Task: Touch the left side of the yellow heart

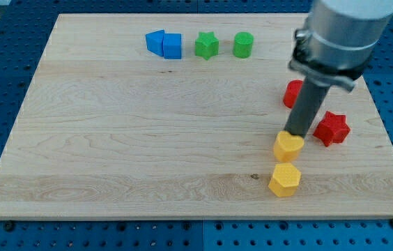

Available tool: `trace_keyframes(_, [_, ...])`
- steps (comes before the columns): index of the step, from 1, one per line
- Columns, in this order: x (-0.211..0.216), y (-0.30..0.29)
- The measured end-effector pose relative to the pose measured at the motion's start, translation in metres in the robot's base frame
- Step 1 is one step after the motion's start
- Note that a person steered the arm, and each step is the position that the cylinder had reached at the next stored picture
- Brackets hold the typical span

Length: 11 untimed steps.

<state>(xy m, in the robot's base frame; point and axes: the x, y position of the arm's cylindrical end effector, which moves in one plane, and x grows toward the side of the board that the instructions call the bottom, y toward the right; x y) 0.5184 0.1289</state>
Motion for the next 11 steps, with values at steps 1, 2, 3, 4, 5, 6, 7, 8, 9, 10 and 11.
trace_keyframes(1, [0.029, -0.027])
trace_keyframes(2, [0.029, -0.044])
trace_keyframes(3, [0.029, -0.083])
trace_keyframes(4, [0.035, -0.134])
trace_keyframes(5, [0.042, -0.138])
trace_keyframes(6, [0.042, -0.105])
trace_keyframes(7, [0.056, -0.094])
trace_keyframes(8, [0.084, -0.103])
trace_keyframes(9, [0.085, -0.103])
trace_keyframes(10, [0.083, -0.097])
trace_keyframes(11, [0.068, -0.069])
